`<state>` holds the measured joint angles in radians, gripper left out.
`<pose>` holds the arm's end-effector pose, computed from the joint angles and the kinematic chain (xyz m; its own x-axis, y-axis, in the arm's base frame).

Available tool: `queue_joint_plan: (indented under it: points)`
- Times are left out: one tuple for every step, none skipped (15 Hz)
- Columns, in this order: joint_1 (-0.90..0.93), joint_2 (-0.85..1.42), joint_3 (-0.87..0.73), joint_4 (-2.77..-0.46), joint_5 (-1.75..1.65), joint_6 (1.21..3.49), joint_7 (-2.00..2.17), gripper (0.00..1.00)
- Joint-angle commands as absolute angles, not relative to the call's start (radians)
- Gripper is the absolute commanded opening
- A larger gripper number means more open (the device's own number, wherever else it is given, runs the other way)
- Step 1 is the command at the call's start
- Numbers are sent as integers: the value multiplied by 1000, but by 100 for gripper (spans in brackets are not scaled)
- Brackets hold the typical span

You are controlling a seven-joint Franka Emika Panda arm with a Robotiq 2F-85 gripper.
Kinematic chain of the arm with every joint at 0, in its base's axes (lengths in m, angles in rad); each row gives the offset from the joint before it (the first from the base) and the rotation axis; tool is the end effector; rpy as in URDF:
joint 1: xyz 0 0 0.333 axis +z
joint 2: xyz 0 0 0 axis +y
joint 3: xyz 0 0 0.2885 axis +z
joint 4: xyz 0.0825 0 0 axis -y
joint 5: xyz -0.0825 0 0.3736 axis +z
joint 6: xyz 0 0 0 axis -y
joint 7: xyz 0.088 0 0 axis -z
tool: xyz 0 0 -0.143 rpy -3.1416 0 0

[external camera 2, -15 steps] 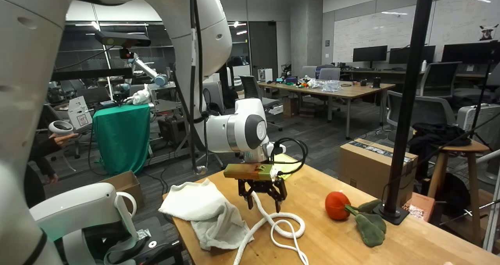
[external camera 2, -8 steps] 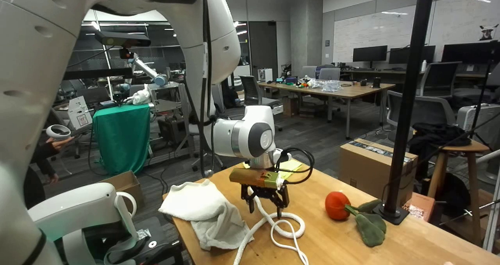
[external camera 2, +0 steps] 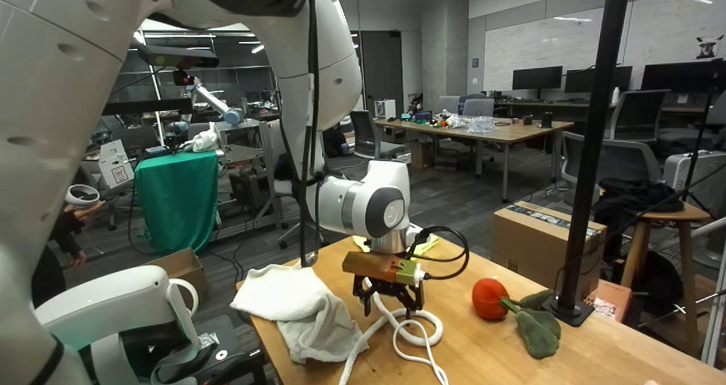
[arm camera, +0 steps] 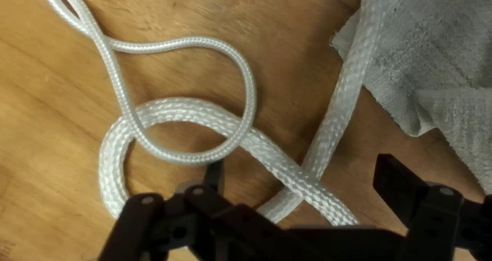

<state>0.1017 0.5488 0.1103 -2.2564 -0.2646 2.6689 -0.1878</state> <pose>0.4770 0.1143 0.0589 0.8005 0.5843 -0.1335 0.5903 -0.8072 0.0066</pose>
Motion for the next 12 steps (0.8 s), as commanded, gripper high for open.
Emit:
queue_joint_plan:
  points:
    - [44, 570, 158, -2229, -210, 2660, -300, 100]
    - [35, 573, 164, -2227, -203, 2659, -316, 100]
    - [28, 577, 167, -2224, -198, 2658, -328, 100]
    - [22, 580, 171, -2223, -193, 2657, -339, 100]
    - [16, 582, 173, -2221, -189, 2656, -349, 99]
    - [12, 583, 174, -2221, -186, 2656, -355, 81]
    - [9, 585, 175, -2220, -185, 2656, -360, 74]
    - [8, 586, 175, -2220, -184, 2657, -363, 71]
    - [7, 583, 174, -2221, -185, 2659, -363, 63]
    - [6, 583, 173, -2219, -186, 2660, -365, 53]
    - [6, 581, 172, -2219, -188, 2662, -365, 46]
    - [5, 579, 172, -2221, -188, 2664, -366, 38]
